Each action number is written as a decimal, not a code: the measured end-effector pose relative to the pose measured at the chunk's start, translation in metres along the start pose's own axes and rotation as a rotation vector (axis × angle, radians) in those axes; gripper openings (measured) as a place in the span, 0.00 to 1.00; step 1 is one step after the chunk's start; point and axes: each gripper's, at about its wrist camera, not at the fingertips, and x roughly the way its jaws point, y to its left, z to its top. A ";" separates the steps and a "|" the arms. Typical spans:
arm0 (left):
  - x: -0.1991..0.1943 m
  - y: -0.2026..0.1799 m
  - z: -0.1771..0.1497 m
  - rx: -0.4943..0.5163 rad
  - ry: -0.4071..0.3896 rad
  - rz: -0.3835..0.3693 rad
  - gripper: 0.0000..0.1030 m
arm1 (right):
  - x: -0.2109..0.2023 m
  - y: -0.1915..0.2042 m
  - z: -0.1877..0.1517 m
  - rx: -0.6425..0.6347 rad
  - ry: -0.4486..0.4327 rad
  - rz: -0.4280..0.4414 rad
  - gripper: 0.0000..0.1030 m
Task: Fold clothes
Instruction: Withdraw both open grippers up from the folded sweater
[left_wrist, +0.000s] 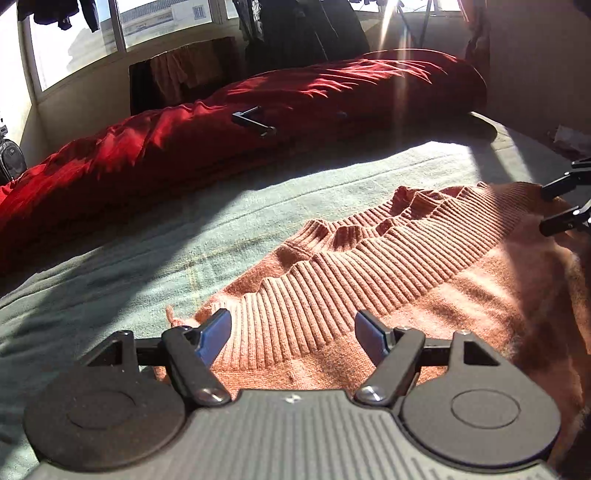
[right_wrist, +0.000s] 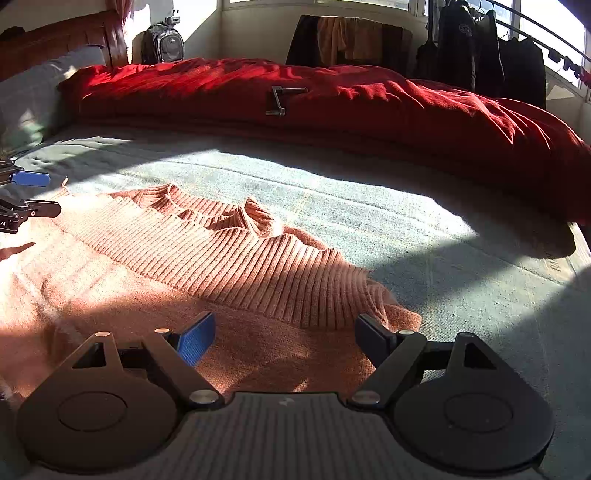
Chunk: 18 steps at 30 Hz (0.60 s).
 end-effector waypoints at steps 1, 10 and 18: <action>0.006 0.001 -0.002 -0.009 0.018 -0.005 0.74 | 0.000 0.002 -0.001 -0.003 0.003 0.002 0.83; -0.002 0.013 -0.007 -0.122 0.057 0.088 0.89 | -0.028 -0.003 -0.022 0.033 0.010 -0.022 0.83; -0.097 -0.023 -0.040 -0.072 -0.054 -0.060 0.89 | -0.083 0.004 -0.057 0.122 0.014 0.091 0.83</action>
